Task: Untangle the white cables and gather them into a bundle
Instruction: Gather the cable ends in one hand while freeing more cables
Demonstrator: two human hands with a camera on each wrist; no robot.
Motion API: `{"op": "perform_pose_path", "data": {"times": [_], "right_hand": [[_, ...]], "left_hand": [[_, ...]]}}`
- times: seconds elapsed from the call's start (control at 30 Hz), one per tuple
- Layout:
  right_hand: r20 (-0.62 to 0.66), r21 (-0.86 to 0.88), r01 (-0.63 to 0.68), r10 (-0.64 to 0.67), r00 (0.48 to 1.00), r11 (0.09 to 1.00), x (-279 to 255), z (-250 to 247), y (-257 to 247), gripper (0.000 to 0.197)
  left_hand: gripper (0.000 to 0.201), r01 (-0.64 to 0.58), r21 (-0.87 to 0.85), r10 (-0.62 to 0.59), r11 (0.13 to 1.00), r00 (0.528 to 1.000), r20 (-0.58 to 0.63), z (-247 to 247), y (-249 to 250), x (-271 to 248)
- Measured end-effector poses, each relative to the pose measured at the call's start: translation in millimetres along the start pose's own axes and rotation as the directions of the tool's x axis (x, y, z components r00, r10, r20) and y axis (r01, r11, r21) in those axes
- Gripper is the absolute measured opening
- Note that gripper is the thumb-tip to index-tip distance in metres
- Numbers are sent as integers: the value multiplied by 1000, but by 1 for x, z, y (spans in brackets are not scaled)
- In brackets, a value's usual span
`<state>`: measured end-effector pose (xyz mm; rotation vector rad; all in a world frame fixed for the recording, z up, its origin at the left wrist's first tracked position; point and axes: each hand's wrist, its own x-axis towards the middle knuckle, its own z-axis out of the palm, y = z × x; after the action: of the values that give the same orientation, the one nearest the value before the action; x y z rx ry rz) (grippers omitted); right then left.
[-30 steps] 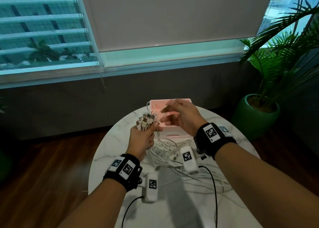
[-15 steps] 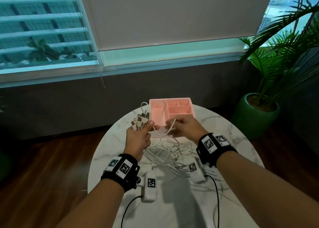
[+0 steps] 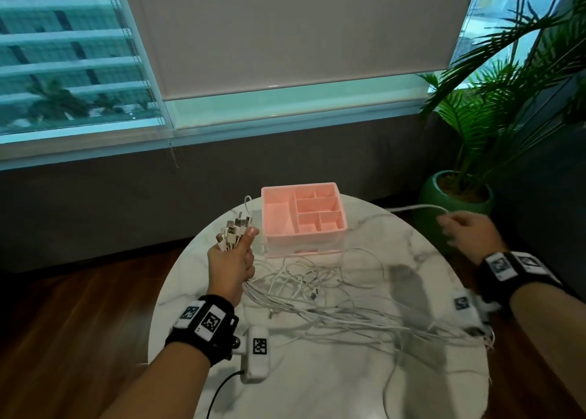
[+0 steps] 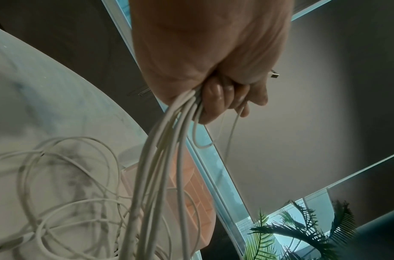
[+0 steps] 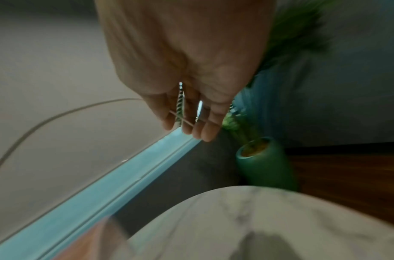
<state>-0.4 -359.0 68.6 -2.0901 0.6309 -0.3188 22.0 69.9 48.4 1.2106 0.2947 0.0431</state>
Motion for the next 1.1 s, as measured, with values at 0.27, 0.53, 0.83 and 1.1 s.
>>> {"op": "perform_pose_path", "data": {"times": [0.27, 0.53, 0.83, 1.1], "right_hand": [[-155, -480, -484, 472, 868, 732, 3, -67, 138, 34], [309, -189, 190, -125, 943, 963, -69, 62, 3, 40], [693, -160, 845, -551, 464, 510, -168, 195, -105, 64], [759, -243, 772, -380, 528, 588, -158, 187, -49, 38]], "left_hand": [[29, -26, 20, 25, 999, 998, 56, 9, -2, -1], [36, 15, -24, -12, 1000, 993, 121, 29, 1, -5], [44, 43, -96, -31, 994, 993, 118, 22, 17, -14], [40, 20, -198, -23, 980, 1000, -14, -1, 17, -7]]}}
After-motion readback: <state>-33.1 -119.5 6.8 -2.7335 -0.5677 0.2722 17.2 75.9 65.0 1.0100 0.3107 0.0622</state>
